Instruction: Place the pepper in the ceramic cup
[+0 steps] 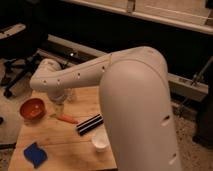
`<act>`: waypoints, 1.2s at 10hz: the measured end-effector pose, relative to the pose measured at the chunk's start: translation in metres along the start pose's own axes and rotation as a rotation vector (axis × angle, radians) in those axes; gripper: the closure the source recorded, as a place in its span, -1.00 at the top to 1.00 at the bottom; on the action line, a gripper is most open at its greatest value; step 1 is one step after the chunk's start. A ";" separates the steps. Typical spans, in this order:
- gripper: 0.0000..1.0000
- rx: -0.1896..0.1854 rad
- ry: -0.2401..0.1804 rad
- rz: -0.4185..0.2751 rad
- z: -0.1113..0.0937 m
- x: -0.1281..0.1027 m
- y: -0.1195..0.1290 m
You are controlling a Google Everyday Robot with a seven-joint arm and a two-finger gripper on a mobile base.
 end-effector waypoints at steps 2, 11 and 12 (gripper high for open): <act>0.60 -0.014 0.021 -0.004 0.021 -0.014 0.014; 0.60 -0.031 0.201 0.018 0.096 -0.040 0.039; 0.60 -0.041 0.232 0.039 0.105 -0.037 0.040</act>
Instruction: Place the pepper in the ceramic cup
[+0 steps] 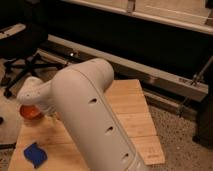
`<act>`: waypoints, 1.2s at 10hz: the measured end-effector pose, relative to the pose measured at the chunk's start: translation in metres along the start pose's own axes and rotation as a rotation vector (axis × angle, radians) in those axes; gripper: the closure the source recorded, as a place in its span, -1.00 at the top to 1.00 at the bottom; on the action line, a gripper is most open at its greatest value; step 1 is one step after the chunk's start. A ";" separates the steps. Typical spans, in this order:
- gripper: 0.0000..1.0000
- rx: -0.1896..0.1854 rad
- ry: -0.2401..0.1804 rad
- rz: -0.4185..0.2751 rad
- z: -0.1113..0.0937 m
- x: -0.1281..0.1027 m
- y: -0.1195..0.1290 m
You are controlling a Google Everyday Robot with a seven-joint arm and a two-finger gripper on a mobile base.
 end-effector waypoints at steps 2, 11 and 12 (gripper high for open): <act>0.60 -0.035 0.023 0.027 0.012 -0.004 0.003; -0.51 -0.144 0.005 0.060 0.038 -0.010 -0.007; -0.70 -0.145 0.003 0.051 0.038 -0.010 -0.006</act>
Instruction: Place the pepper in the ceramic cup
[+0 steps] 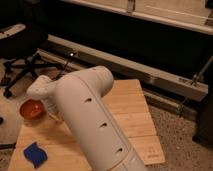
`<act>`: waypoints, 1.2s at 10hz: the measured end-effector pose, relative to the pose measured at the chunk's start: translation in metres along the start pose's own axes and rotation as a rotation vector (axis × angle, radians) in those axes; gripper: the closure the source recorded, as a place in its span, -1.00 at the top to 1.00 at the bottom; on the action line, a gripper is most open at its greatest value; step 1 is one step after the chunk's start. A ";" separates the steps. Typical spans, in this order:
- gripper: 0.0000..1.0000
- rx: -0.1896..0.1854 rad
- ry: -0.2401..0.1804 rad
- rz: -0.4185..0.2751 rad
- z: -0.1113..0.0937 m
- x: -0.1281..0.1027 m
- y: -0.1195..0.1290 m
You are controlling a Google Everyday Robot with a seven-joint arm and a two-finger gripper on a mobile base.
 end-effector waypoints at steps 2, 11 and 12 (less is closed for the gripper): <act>-0.99 -0.004 -0.018 -0.006 -0.005 0.002 0.000; -1.00 -0.220 -0.618 0.260 -0.153 0.159 -0.055; -1.00 -0.248 -0.680 0.273 -0.160 0.186 -0.055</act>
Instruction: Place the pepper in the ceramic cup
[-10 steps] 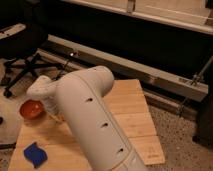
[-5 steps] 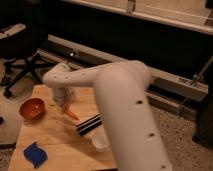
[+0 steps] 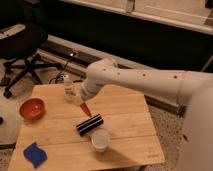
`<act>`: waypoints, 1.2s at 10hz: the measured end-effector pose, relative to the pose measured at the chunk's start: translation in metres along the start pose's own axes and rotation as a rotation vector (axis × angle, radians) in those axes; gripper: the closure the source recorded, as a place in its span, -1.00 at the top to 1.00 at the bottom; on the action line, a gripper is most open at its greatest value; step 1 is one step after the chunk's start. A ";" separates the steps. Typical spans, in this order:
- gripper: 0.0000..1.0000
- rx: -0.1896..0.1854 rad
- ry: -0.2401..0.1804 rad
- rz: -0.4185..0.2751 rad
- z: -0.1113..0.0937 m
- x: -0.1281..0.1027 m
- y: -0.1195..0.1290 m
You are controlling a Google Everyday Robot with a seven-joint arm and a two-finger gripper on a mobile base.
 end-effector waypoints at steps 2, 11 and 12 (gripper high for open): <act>-1.00 -0.038 -0.088 -0.040 -0.024 0.023 0.003; -0.99 -0.261 -0.185 -0.169 -0.043 0.118 0.040; -0.87 -0.290 -0.190 -0.188 -0.040 0.119 0.044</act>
